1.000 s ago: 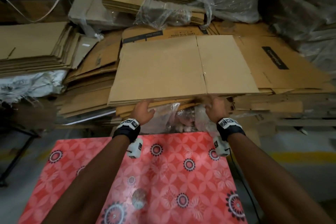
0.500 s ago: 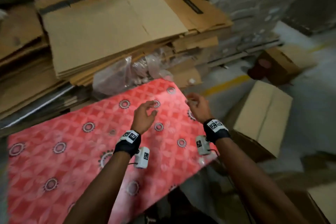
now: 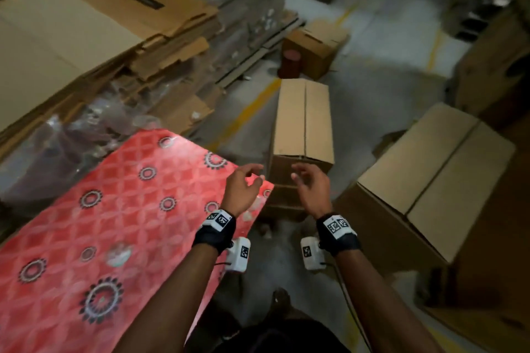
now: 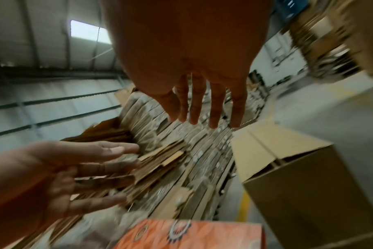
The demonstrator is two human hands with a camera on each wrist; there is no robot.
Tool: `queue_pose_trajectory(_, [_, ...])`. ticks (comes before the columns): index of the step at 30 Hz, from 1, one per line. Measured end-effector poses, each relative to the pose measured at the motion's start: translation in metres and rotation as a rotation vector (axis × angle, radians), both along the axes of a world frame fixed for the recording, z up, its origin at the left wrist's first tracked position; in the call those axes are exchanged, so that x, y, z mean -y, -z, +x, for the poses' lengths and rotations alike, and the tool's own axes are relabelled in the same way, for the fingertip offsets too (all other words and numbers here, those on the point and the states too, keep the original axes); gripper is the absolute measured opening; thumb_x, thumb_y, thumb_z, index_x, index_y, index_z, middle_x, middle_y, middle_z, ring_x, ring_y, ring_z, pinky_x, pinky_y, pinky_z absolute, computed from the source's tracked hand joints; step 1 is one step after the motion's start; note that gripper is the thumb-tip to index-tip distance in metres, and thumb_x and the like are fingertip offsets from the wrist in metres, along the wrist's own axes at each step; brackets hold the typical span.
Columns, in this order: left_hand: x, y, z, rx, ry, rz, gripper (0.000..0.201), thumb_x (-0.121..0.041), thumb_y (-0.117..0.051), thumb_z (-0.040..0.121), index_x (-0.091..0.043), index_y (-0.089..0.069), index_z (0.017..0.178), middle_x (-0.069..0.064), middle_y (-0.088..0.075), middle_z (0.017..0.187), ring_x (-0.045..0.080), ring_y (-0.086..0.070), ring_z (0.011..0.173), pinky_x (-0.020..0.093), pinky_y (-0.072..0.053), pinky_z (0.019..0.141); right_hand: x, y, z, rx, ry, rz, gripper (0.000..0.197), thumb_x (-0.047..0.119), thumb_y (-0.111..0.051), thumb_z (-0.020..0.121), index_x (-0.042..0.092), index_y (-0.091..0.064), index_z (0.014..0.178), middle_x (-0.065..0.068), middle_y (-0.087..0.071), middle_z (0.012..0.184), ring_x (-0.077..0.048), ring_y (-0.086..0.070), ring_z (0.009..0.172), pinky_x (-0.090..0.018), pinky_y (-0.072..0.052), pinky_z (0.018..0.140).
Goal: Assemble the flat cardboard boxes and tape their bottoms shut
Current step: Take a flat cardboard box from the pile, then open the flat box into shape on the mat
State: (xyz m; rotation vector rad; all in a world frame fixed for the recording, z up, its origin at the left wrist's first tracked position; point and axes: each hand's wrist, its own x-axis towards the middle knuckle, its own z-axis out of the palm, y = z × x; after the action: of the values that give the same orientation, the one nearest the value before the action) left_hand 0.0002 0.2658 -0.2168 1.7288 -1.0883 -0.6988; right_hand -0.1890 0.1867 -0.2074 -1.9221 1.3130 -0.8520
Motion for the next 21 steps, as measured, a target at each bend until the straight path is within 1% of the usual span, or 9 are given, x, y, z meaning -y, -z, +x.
queue_pose_trajectory(2, [0.022, -0.007, -0.029, -0.015, 0.073, -0.01, 0.023, -0.011, -0.072, 0.091, -0.02, -0.074, 0.112, -0.007, -0.073, 0.108, 0.003, -0.064, 0.098, 0.024, -0.053, 0.089, 0.004, -0.009, -0.028, 0.019, 0.097, -0.02, 0.02, 0.015, -0.071, 0.092, 0.017, -0.073, 0.112, 0.001, -0.071, 0.111, -0.015, -0.064, 0.099, -0.034, -0.052, 0.093])
queue_pose_trajectory(4, [0.047, -0.015, -0.059, -0.041, 0.163, -0.003, 0.022, -0.013, -0.071, 0.091, -0.02, -0.073, 0.113, -0.004, -0.073, 0.111, 0.01, -0.067, 0.105, 0.032, -0.055, 0.094, 0.009, -0.021, -0.057, 0.033, 0.202, -0.06, 0.019, 0.016, -0.07, 0.094, 0.017, -0.072, 0.112, 0.0, -0.071, 0.112, -0.015, -0.063, 0.101, -0.033, -0.051, 0.094])
queue_pose_trajectory(6, [0.074, -0.022, -0.089, -0.061, 0.257, -0.012, 0.023, -0.019, -0.071, 0.089, -0.022, -0.072, 0.112, -0.004, -0.074, 0.111, 0.011, -0.068, 0.106, 0.036, -0.055, 0.098, 0.017, -0.034, -0.087, 0.059, 0.306, -0.096, 0.018, 0.017, -0.068, 0.095, 0.017, -0.071, 0.113, 0.001, -0.07, 0.113, -0.013, -0.062, 0.102, -0.034, -0.052, 0.092])
queue_pose_trajectory(10, [0.12, -0.038, -0.149, 0.048, 0.414, -0.047, 0.022, -0.016, -0.072, 0.092, -0.021, -0.072, 0.113, -0.005, -0.074, 0.11, 0.006, -0.068, 0.101, 0.03, -0.054, 0.098, 0.032, -0.053, -0.149, 0.081, 0.466, -0.181, 0.02, 0.016, -0.067, 0.095, 0.017, -0.072, 0.114, 0.004, -0.068, 0.115, -0.009, -0.061, 0.101, -0.029, -0.051, 0.086])
queue_pose_trajectory(12, [0.139, -0.045, -0.173, 0.115, 0.488, -0.005, 0.027, -0.021, -0.071, 0.093, -0.021, -0.071, 0.121, -0.002, -0.073, 0.116, 0.009, -0.067, 0.107, 0.029, -0.052, 0.099, 0.038, -0.055, -0.182, 0.028, 0.563, -0.212, 0.021, 0.015, -0.067, 0.094, 0.018, -0.071, 0.114, 0.002, -0.068, 0.115, -0.014, -0.06, 0.105, -0.029, -0.046, 0.091])
queue_pose_trajectory(15, [0.165, -0.051, -0.201, 0.23, 0.638, 0.094, 0.041, -0.026, -0.069, 0.096, -0.023, -0.064, 0.136, 0.005, -0.068, 0.13, 0.019, -0.063, 0.119, 0.032, -0.049, 0.103, 0.045, -0.051, -0.233, -0.137, 0.721, -0.143, 0.027, 0.02, -0.066, 0.095, 0.025, -0.068, 0.121, -0.003, -0.062, 0.126, -0.027, -0.054, 0.118, -0.027, -0.031, 0.097])
queue_pose_trajectory(16, [0.175, -0.053, -0.208, 0.273, 0.691, 0.119, 0.044, -0.026, -0.067, 0.097, -0.023, -0.06, 0.14, 0.007, -0.066, 0.133, 0.023, -0.062, 0.122, 0.033, -0.049, 0.104, 0.046, -0.05, -0.248, -0.184, 0.767, -0.096, 0.03, 0.022, -0.066, 0.095, 0.027, -0.066, 0.124, -0.004, -0.058, 0.132, -0.03, -0.051, 0.122, -0.031, -0.031, 0.1])
queue_pose_trajectory(19, [0.206, -0.061, -0.226, 0.375, 0.822, 0.171, 0.05, -0.028, -0.063, 0.1, -0.021, -0.051, 0.148, 0.014, -0.063, 0.138, 0.03, -0.059, 0.127, 0.034, -0.045, 0.105, 0.049, -0.046, -0.29, -0.303, 0.86, 0.097, 0.042, 0.028, -0.065, 0.095, 0.029, -0.058, 0.137, -0.01, -0.044, 0.148, -0.037, -0.042, 0.133, -0.051, -0.034, 0.112])
queue_pose_trajectory(21, [0.222, -0.066, -0.234, 0.4, 0.868, 0.215, 0.052, -0.027, -0.061, 0.102, -0.019, -0.047, 0.151, 0.017, -0.06, 0.141, 0.031, -0.056, 0.132, 0.032, -0.041, 0.106, 0.053, -0.041, -0.31, -0.313, 0.831, 0.213, 0.052, 0.033, -0.067, 0.095, 0.026, -0.051, 0.144, -0.017, -0.044, 0.148, -0.041, -0.044, 0.134, -0.053, -0.038, 0.112])
